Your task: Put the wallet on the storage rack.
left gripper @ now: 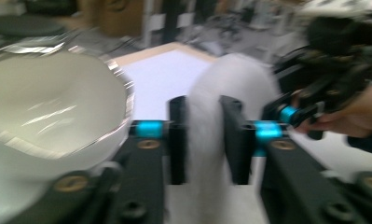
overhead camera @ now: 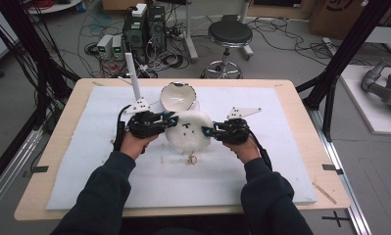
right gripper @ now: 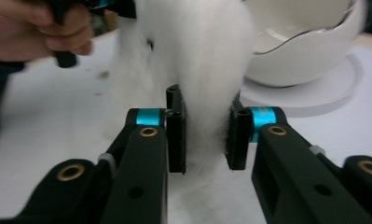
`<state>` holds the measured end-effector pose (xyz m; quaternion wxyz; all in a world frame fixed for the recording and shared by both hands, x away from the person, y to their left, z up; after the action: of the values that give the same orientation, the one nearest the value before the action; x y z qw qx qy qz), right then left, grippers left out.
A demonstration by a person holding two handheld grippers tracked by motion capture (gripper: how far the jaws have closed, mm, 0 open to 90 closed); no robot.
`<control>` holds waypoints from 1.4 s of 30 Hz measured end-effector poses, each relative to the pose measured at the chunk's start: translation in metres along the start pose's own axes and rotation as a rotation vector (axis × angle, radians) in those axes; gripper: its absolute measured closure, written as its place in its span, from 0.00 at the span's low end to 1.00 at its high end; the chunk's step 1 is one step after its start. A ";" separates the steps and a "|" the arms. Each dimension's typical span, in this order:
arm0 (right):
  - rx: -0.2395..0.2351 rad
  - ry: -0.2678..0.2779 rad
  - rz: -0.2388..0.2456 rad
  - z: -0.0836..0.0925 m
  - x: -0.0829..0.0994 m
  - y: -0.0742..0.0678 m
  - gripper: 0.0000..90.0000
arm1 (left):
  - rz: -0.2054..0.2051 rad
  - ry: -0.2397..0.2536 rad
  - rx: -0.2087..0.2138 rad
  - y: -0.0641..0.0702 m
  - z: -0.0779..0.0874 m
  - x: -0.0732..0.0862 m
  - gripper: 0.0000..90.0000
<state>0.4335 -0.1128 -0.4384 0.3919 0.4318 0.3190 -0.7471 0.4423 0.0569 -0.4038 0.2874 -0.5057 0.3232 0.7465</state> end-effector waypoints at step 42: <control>-0.151 0.096 0.022 -0.015 -0.057 -0.022 0.86 | 0.085 0.056 0.104 -0.004 0.031 0.037 0.78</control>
<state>0.4385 -0.0720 -0.3908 0.4160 0.4398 0.3881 -0.6949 0.4163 0.0871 -0.4304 0.2721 -0.4968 0.3906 0.7257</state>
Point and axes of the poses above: each handheld gripper's, and its own axes: z roughly backward along the jaws, x roughly out of its underside, y roughly to its right, the point moved 10 cm from there along -z, roughly forward along the jaws
